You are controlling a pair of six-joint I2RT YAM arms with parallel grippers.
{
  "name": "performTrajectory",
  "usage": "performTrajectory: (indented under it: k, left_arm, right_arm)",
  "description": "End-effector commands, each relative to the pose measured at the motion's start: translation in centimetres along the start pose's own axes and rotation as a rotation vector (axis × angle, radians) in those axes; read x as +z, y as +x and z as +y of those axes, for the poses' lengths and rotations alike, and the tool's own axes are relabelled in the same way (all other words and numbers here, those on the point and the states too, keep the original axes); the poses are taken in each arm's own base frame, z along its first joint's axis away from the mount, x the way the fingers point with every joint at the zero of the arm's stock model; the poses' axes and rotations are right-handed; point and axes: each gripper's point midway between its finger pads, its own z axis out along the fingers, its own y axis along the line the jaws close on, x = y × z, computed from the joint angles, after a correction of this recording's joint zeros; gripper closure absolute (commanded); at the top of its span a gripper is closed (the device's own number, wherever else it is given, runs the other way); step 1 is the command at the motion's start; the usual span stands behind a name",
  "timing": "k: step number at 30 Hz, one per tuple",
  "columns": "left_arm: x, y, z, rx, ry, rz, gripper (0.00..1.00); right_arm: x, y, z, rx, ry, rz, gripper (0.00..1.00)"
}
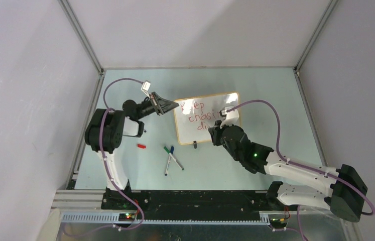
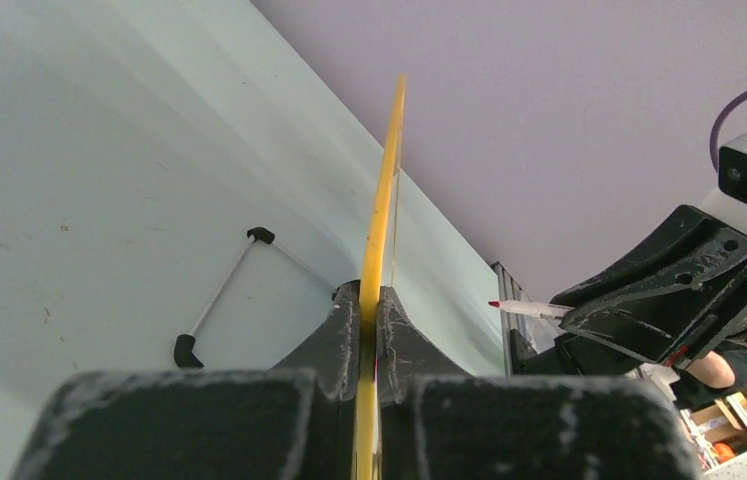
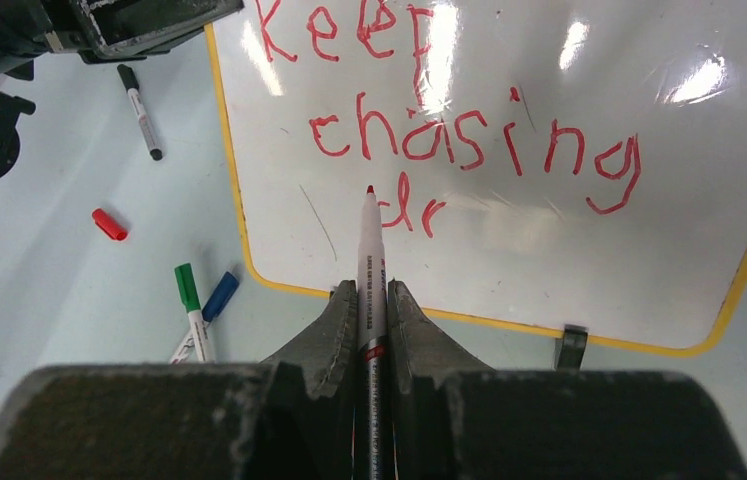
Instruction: Write a sentence on the whiteboard
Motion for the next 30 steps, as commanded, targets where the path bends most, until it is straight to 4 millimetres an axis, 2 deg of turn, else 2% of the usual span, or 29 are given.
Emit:
performTrajectory:
  k: [1, 3, 8, 11, 14, 19, 20, 23, 25, 30]
  left_arm:
    - [0.9, -1.9, 0.1, 0.034, 0.055, -0.001, 1.0]
    - [1.0, -1.5, 0.4, -0.006, 0.066, 0.025, 1.0]
    - [0.8, -1.8, -1.0, 0.067, 0.098, 0.047, 1.0]
    - [0.7, -1.7, -1.1, 0.079, 0.103, 0.055, 1.0]
    - [0.7, -1.7, -1.1, 0.08, 0.106, 0.059, 1.0]
    - [0.7, -1.6, -1.2, 0.107, 0.106, 0.055, 1.0]
    - [0.7, -1.6, -1.3, 0.115, 0.109, 0.06, 1.0]
    - [0.6, -1.3, -1.3, 0.216, 0.131, 0.082, 1.0]
    - [0.4, -0.8, -1.1, 0.254, 0.143, 0.1, 1.0]
    - [0.3, -0.6, -1.3, 0.276, 0.141, 0.097, 1.0]
  right_arm:
    - [0.1, -1.0, 0.5, 0.012, -0.012, -0.039, 1.0]
    - [0.1, -1.0, 0.5, 0.012, -0.011, -0.039, 1.0]
    - [0.0, -1.1, 0.0, 0.009, 0.016, -0.047, 1.0]
    - [-0.4, -1.6, -2.2, 0.012, 0.12, -0.072, 1.0]
    - [-1.4, -3.1, -3.9, 0.025, 0.183, -0.114, 1.0]
    - [-3.2, -4.9, -8.0, 0.062, 0.271, -0.139, 1.0]
    - [-3.4, -4.6, -8.5, 0.064, 0.274, -0.129, 1.0]
    - [-4.1, -5.3, -10.1, 0.115, 0.282, -0.159, 1.0]
    - [-4.1, -5.1, -10.3, 0.14, 0.261, -0.161, 1.0]
    - [-3.1, -4.2, -9.2, 0.161, 0.197, -0.128, 1.0]
